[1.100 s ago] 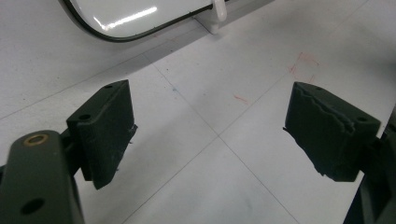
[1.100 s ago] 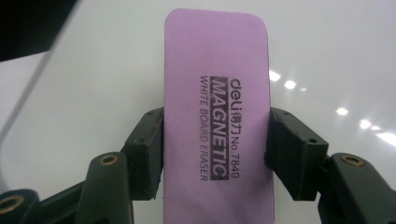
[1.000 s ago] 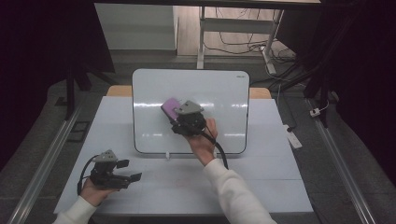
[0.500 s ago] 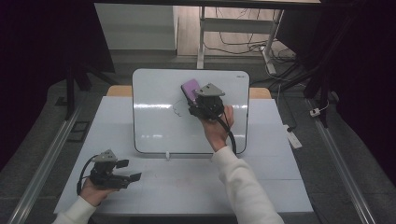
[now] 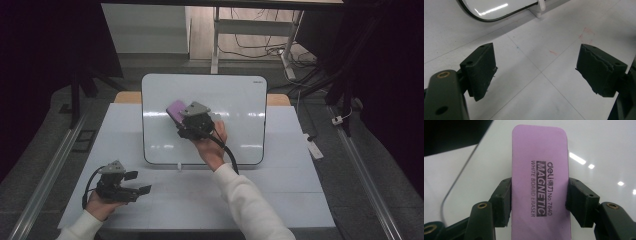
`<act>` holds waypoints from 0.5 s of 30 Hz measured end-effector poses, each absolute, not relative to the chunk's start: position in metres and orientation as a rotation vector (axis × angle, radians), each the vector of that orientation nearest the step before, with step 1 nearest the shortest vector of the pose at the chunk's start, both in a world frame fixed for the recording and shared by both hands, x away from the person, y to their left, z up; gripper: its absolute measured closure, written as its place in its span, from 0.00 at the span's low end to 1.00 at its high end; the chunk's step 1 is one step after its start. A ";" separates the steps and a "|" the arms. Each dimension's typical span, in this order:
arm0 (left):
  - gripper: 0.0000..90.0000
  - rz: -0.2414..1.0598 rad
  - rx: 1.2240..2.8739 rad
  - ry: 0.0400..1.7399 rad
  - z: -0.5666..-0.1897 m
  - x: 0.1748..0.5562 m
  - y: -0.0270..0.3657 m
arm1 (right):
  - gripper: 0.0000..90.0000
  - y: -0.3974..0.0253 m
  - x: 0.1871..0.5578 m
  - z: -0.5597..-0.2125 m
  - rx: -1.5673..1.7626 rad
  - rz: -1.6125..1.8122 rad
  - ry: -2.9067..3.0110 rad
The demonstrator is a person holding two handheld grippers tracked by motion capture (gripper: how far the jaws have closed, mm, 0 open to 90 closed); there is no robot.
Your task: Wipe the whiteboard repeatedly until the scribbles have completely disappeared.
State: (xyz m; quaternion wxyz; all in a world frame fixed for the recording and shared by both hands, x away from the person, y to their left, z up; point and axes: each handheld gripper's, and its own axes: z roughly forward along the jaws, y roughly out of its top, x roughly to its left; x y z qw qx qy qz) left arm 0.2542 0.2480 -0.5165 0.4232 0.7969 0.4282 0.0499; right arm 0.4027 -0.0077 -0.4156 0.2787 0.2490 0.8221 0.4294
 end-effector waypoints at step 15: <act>0.18 0.126 1.993 1.068 -0.516 0.254 0.249 | 0.45 -0.020 0.389 -0.425 0.672 1.043 2.216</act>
